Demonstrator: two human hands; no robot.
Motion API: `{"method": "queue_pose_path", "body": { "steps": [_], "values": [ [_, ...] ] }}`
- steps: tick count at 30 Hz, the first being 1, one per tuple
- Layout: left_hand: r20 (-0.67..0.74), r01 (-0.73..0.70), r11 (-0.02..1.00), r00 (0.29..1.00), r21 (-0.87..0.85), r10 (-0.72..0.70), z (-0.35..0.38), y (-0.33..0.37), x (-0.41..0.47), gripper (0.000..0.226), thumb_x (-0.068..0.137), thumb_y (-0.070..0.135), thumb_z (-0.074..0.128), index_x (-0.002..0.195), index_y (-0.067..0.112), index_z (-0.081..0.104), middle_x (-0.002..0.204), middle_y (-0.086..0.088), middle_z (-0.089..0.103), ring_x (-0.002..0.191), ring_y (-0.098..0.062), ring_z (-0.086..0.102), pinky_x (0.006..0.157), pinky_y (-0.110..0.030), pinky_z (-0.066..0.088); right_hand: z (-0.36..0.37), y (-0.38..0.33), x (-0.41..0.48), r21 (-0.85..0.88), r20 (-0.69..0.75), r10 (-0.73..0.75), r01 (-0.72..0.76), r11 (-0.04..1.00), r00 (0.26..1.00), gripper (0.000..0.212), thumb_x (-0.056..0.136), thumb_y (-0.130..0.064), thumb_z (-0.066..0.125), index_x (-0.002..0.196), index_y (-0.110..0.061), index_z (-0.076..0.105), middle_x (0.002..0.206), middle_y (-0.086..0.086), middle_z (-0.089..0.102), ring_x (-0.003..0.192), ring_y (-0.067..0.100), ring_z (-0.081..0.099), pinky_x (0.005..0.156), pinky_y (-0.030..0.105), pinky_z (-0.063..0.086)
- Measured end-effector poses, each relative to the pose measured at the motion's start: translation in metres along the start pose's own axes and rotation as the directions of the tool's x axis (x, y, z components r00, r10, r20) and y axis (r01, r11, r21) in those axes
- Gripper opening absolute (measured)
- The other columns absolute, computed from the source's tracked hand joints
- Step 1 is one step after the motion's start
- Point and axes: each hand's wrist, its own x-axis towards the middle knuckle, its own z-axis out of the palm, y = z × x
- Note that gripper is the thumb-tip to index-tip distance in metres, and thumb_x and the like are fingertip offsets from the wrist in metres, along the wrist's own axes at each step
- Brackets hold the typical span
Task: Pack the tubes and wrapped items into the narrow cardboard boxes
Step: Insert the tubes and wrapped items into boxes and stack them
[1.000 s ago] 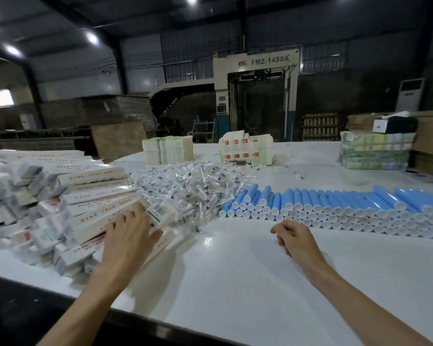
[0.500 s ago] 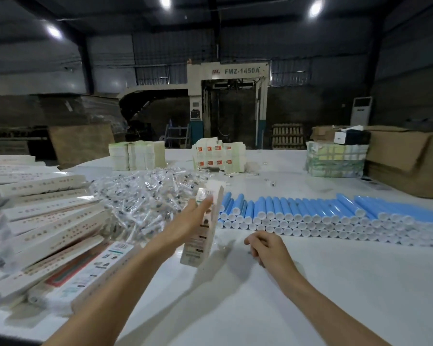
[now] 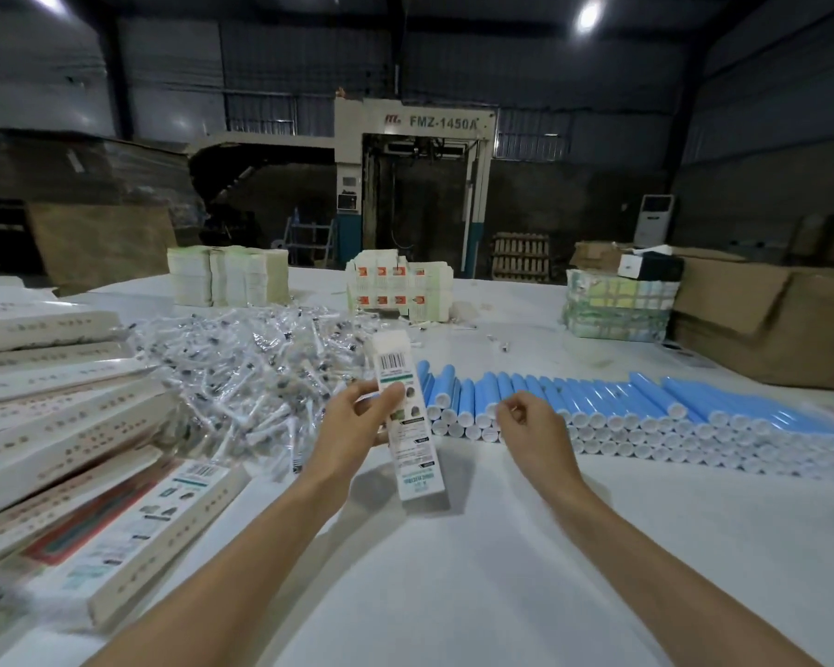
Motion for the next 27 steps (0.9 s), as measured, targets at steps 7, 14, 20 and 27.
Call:
{"method": "queue_pose_path", "body": {
  "steps": [7, 14, 20, 27],
  "values": [
    [0.029, -0.007, 0.999, 1.000, -0.050, 0.008, -0.001, 0.002, -0.005, 0.031, 0.099, 0.033, 0.076, 0.124, 0.015, 0.071, 0.106, 0.000, 0.083, 0.099, -0.017, 0.080, 0.073, -0.025, 0.064, 0.016, -0.003, 0.075, -0.593, 0.048, -0.023, 0.047, 0.804, 0.999, 0.023, 0.105, -0.028, 0.048, 0.093, -0.010, 0.057, 0.101, 0.008, 0.063, 0.086, 0.029, 0.057, 0.063, 0.034, 0.037],
    [0.080, 0.009, 0.995, 0.997, -0.095, -0.002, -0.001, 0.002, -0.003, 0.040, 0.095, 0.033, 0.081, 0.128, 0.014, 0.067, 0.106, -0.002, 0.084, 0.100, -0.018, 0.080, 0.078, -0.030, 0.064, 0.045, -0.014, 0.090, -0.797, 0.125, 0.026, 0.085, 0.598, 0.992, 0.022, 0.102, -0.020, 0.054, 0.120, -0.012, 0.063, 0.128, 0.011, 0.061, 0.118, 0.029, 0.058, 0.081, 0.034, 0.041],
    [0.092, -0.018, 0.994, 0.995, -0.108, 0.028, -0.002, 0.003, -0.002, 0.042, 0.094, 0.036, 0.081, 0.126, 0.014, 0.066, 0.105, -0.004, 0.083, 0.099, -0.018, 0.080, 0.074, -0.027, 0.063, 0.049, -0.030, 0.090, -0.869, 0.154, 0.085, 0.094, 0.485, 0.984, 0.014, 0.103, -0.019, 0.056, 0.113, -0.016, 0.067, 0.118, 0.004, 0.070, 0.110, 0.024, 0.066, 0.076, 0.028, 0.043],
    [0.137, -0.016, 0.992, 0.990, -0.123, 0.032, -0.001, 0.007, -0.007, 0.034, 0.096, 0.032, 0.081, 0.120, 0.012, 0.068, 0.105, -0.006, 0.083, 0.099, -0.019, 0.080, 0.071, -0.022, 0.062, 0.046, -0.044, 0.086, -0.828, 0.188, 0.034, 0.140, 0.544, 0.982, 0.006, 0.103, -0.014, 0.057, 0.101, -0.014, 0.062, 0.113, 0.006, 0.069, 0.108, 0.027, 0.068, 0.073, 0.029, 0.043]
  ]
}}
